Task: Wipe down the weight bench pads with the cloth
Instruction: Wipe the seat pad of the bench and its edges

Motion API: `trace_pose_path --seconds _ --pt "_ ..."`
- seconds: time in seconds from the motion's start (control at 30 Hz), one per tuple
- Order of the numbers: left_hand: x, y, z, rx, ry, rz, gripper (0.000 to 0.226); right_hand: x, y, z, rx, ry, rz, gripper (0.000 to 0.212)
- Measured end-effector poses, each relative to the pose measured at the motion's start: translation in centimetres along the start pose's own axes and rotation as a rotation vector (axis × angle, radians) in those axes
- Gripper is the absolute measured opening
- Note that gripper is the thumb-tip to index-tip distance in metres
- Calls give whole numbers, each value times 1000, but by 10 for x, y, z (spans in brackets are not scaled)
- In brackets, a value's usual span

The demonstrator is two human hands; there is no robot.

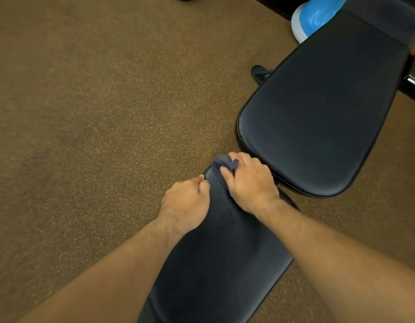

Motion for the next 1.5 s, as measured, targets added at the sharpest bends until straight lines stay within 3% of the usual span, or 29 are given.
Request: trace_pose_path --seconds 0.1,0.23,0.43,0.53,0.67,0.73,0.83,0.93,1.2,1.5 --pt "-9 -6 -2 -77 10 -141 44 -9 11 -45 -8 -58 -20 62" --pt "-25 -20 -7 -46 74 -166 45 -13 20 -73 -120 -59 -50 65" --pt "-42 -34 5 40 116 -175 44 -24 12 -22 -119 -8 -36 72" --pt "-41 -33 9 77 127 -191 41 -26 2 15 -61 50 -63 58" --pt "-41 -32 14 101 108 -234 40 -25 -9 59 -220 115 -80 54" --pt "-42 -33 14 117 89 -266 39 -29 -14 61 -198 71 -75 51" --pt "-44 -34 14 143 72 -297 36 -34 -10 33 -30 -111 41 37" --pt "-43 -32 14 153 56 -293 36 -23 0 6 -23 -283 94 51" --pt "-17 -33 11 104 70 -246 37 15 -8 -16 -111 126 92 57" --pt "7 -23 7 87 101 -210 35 40 -5 -58 -13 353 158 62"
Point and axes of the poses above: each hand's wrist, its own z-axis towards the middle knuckle, its own y-axis out of the palm, x = y × z, the point moved 4 cm from there along z, towards the middle knuckle, and after that the axes turned 13 degrees about -y, right-handed, at the moved point
